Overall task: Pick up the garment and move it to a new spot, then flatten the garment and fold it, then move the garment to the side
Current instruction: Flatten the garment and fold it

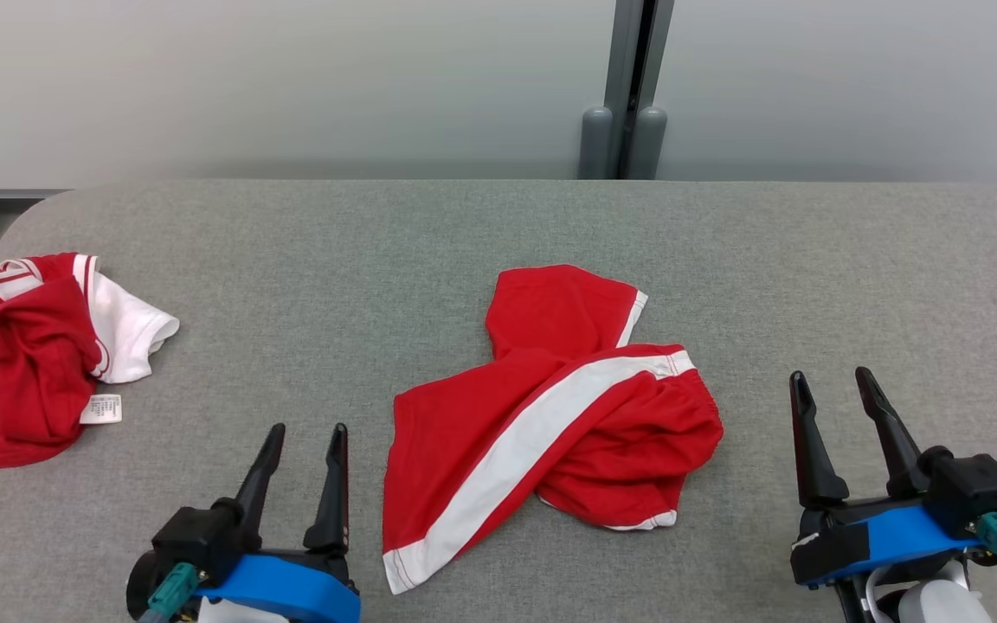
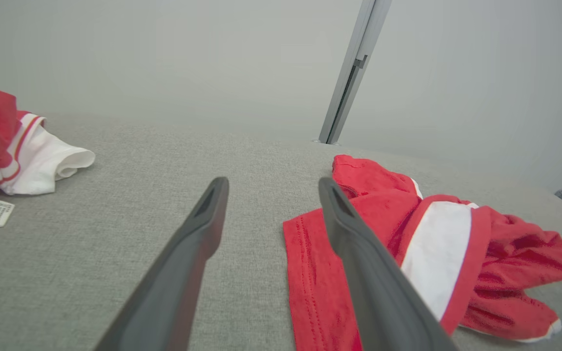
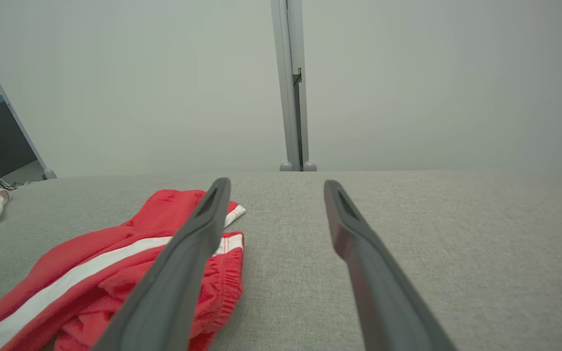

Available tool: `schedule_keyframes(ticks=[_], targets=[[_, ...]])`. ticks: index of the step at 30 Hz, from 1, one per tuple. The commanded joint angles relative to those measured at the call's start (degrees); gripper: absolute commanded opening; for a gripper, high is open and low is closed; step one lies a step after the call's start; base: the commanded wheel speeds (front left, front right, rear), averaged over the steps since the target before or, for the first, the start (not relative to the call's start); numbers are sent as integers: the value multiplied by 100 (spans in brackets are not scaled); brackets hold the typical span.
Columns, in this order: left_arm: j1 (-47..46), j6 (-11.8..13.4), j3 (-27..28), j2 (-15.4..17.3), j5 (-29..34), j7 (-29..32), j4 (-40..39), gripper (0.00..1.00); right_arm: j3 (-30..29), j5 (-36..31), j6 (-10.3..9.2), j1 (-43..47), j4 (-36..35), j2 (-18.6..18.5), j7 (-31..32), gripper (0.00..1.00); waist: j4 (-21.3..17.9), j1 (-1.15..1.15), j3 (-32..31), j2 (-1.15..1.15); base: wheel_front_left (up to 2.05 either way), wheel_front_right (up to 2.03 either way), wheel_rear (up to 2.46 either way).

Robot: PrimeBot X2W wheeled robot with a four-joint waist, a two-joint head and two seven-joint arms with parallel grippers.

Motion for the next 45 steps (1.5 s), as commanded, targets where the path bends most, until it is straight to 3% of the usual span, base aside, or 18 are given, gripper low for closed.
schedule_keyframes(ticks=[1, 11, 20, 25, 36, 45], targets=[[28, 12, 95, -23, 72, -15, -94, 100, -7, -15, 1, 38, -13, -9, -4, 100, -23, 0, -14, 0, 0, 0, 0], [-77, -80, 1038, -237, 710, -16, -700, 100, -125, -32, 1, 67, 66, -9, -3, 100, -199, 0, -43, 0, 0, 0, 0], [-241, -168, 1304, -298, 998, -16, -665, 100, -156, -112, 1, -118, 328, -14, -3, 100, -241, 0, 36, 0, 0, 0, 0], [-306, -193, 1287, -334, 1031, -16, -645, 100, 277, -81, 1, -689, 612, -244, 230, 100, -157, 0, 161, 0, 0, 0, 0], [-553, -193, 1047, -404, 900, -15, -594, 100, 1550, 352, 1, -2254, 1717, -1057, 1395, 100, 332, 0, 532, 0, 0, 0, 0], [-718, -194, 785, -409, 677, -15, -561, 100, 2290, 1037, 1, -2649, 2777, -1349, 1901, 100, 674, 0, 749, 0, 0, 0, 0]])
